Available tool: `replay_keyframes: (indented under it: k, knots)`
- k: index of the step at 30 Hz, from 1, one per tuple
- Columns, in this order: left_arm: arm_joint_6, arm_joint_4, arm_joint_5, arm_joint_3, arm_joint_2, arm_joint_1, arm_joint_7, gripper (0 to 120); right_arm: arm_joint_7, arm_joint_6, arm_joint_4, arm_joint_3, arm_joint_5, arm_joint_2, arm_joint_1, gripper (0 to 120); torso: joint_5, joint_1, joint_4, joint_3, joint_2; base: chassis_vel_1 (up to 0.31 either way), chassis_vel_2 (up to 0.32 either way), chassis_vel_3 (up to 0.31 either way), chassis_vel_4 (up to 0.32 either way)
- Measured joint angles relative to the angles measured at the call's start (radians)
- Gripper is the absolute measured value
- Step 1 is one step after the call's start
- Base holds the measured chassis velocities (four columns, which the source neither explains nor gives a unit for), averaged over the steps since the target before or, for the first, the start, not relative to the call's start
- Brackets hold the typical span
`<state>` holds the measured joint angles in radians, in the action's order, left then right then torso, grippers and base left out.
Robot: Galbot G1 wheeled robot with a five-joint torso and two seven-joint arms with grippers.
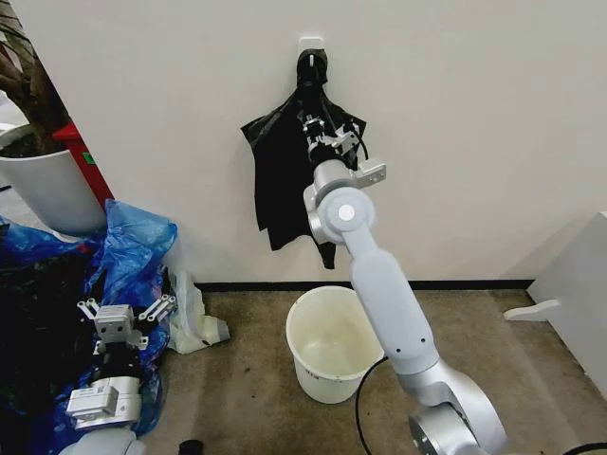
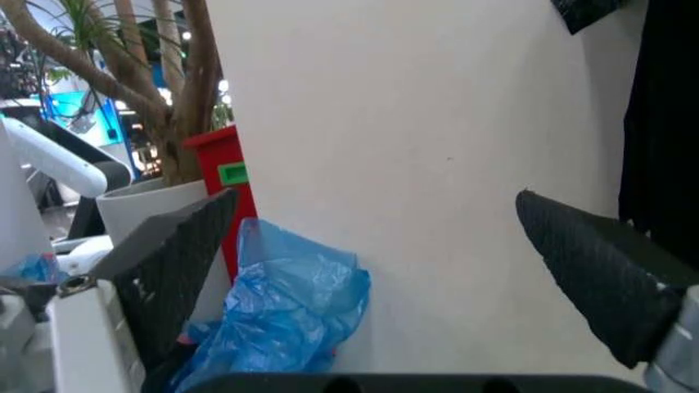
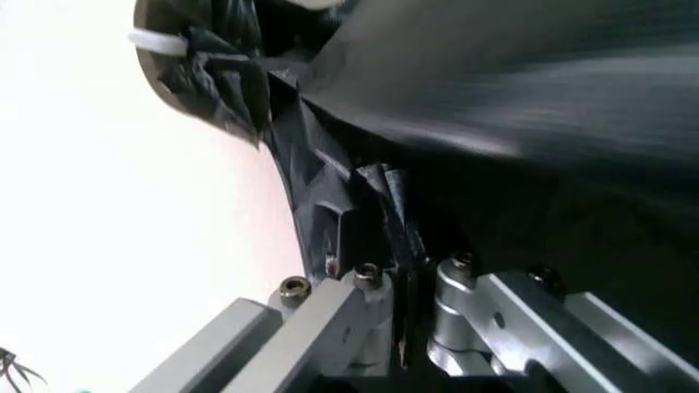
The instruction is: Place the garbage bag over the trash bin.
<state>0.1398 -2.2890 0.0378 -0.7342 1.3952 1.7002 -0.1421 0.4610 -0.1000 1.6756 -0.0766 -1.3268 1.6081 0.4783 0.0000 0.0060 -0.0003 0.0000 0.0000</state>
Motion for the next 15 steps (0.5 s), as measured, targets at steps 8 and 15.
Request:
replay_keyframes:
  k: [8,15]
  knots:
    - [0.002,0.006,0.008,-0.002,-0.005,-0.004,0.003,100,-0.013,-0.005,0.018,0.021,0.018,0.000,0.038,0,0.0000,0.000,-0.0001,0.000,0.000,0.000,0.000,0.000,0.000]
    - [0.005,0.007,0.016,-0.004,-0.007,-0.007,0.004,100,-0.013,-0.005,0.052,0.048,0.020,0.000,0.086,0,0.0000,0.000,0.0000,0.000,0.000,0.000,0.000,0.000,0.000]
